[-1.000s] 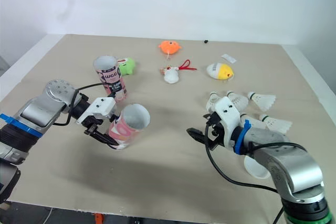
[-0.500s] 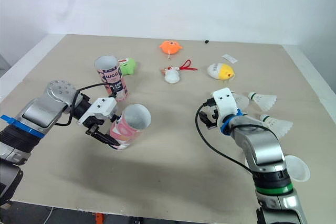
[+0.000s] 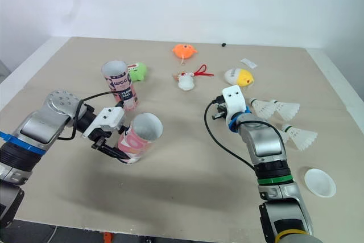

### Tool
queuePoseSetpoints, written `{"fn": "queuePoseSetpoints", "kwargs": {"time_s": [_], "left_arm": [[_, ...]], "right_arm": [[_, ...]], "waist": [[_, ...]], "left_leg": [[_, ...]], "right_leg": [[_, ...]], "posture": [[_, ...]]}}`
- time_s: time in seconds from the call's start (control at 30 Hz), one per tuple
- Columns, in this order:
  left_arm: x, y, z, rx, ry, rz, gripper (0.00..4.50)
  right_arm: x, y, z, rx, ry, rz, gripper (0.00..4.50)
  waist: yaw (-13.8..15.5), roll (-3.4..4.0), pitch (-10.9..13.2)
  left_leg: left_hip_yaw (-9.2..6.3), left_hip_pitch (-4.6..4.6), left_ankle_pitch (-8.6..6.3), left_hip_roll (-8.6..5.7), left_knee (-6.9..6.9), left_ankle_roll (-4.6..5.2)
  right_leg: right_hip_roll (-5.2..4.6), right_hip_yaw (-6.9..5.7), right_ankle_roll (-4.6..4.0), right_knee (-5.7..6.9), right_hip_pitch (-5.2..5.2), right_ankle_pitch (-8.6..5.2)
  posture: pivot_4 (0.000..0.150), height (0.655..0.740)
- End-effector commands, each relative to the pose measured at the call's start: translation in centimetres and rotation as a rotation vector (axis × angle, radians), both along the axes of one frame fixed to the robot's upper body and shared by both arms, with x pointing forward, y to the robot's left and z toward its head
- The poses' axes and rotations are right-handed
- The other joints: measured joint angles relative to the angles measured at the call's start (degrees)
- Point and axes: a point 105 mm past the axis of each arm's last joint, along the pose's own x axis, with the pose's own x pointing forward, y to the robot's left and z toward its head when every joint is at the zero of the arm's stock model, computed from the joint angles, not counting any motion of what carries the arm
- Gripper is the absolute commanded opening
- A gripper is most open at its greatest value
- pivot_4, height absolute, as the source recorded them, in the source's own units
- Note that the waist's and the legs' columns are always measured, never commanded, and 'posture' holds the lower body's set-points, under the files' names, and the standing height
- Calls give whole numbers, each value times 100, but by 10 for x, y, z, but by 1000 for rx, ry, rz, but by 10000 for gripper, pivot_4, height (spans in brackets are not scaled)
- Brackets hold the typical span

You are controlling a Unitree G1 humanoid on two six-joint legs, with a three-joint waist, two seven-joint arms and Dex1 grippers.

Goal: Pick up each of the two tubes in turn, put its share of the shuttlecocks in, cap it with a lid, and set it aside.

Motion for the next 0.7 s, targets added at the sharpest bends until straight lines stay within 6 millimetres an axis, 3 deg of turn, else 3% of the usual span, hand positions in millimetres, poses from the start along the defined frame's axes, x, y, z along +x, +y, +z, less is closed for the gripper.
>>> {"fn": "queuePoseSetpoints", "kwargs": {"time_s": [0.03, 0.13, 0.27, 0.37, 0.43, 0.53, 0.7], "left_arm": [[-14, -11, -21, 17, 82, -51, 28278], [-14, -14, -22, 12, 83, -53, 28278], [-12, -17, -22, 5, 81, -59, 28278], [-10, -19, -23, 2, 78, -63, 28278], [-9, -21, -23, -1, 77, -68, 28278], [-8, -24, -24, -6, 79, -79, 28278], [-6, -27, -25, -7, 78, -89, 28278]], "right_arm": [[-10, 22, 26, 40, -90, 125, 400], [-27, 41, 48, 64, -166, 286, 400], [-70, 62, 101, 72, -299, 597, 400], [-118, 74, 120, -54, -284, 902, 400], [-136, 79, 125, -135, -264, 1022, 400], [-146, 84, 128, -251, -232, 1127, 400], [-143, 103, 128, -364, -235, 1243, 400]], "waist": [[1, 1, 0], [1, 3, 1], [25, 12, 4], [38, 12, 4], [36, 11, 3], [34, 16, 3], [38, 18, 1]], "left_leg": [[1, 0, 0, 0, 0, 0], [1, 0, 0, 0, 0, 0], [-3, -2, 0, -6, 2, 0], [-16, 2, -3, -11, 7, 5], [-21, 2, -4, -14, 11, 8], [-22, 9, -4, -11, 11, 11], [-15, 25, 0, -13, 13, 17]], "right_leg": [[-1, 1, 0, 0, 0, 0], [-1, 1, 1, 0, -1, -1], [-7, -2, 5, 0, 2, -1], [-16, -10, 12, -11, 19, 0], [-24, -12, 14, -14, 20, -1], [-27, -9, -7, -16, 21, -8], [-44, -20, -10, -20, 13, -13]], "posture": [[1500, 7400], [1500, 7400], [1500, 7400], [1500, 7400], [1500, 7400], [1500, 7400], [1500, 7400]]}}
